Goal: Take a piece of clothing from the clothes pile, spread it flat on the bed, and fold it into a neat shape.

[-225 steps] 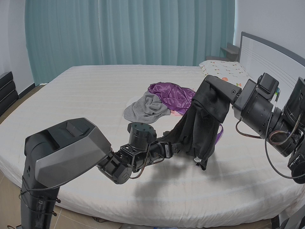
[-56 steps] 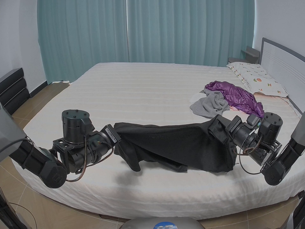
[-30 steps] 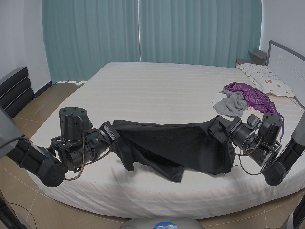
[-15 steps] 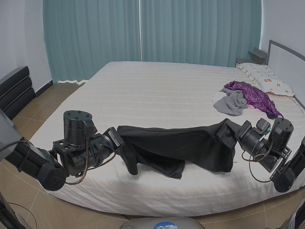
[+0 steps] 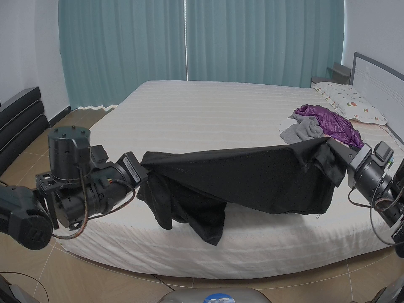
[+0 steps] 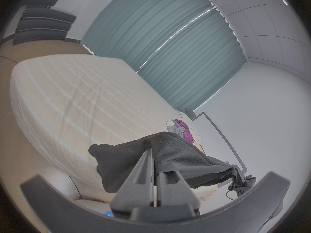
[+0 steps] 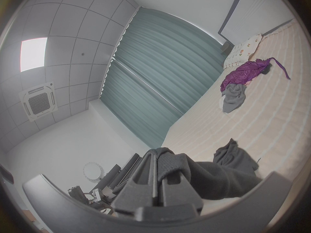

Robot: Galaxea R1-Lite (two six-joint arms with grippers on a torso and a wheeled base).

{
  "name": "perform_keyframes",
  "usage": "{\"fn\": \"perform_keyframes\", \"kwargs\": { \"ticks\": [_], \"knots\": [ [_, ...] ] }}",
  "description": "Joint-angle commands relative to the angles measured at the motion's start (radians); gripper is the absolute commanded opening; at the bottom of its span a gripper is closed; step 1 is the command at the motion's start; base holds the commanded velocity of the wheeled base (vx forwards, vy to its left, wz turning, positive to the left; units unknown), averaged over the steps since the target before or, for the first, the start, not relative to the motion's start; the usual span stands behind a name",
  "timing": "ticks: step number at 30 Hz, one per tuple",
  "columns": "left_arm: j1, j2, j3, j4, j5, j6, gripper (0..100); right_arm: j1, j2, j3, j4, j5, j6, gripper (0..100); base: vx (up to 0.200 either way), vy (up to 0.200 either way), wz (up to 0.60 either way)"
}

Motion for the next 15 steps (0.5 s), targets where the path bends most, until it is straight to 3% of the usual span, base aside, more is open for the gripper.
{"fn": "perform_keyframes", "kwargs": {
  "ticks": [1,5,11,15],
  "knots": [
    [0.01,-0.131,-0.097,0.095,0.038,0.045,0,-0.003,-0.257,-0.199,0.227,0.004,-0.01,0,0.0,0.0,0.0],
    [0.013,-0.103,-0.222,0.19,0.05,0.058,0,-0.023,-0.257,-0.374,0.411,0.0,-0.012,0,0.0,0.0,0.0],
    [0.02,0.04,-0.401,0.258,0.046,0.058,0,-0.093,-0.132,-0.589,0.532,-0.005,-0.035,0,0.0,0.0,0.0],
    [0.036,0.112,-0.483,0.277,0.044,0.058,0,-0.121,-0.057,-0.653,0.545,-0.007,-0.056,0,0.2,0.0,0.0]
  ]
}}
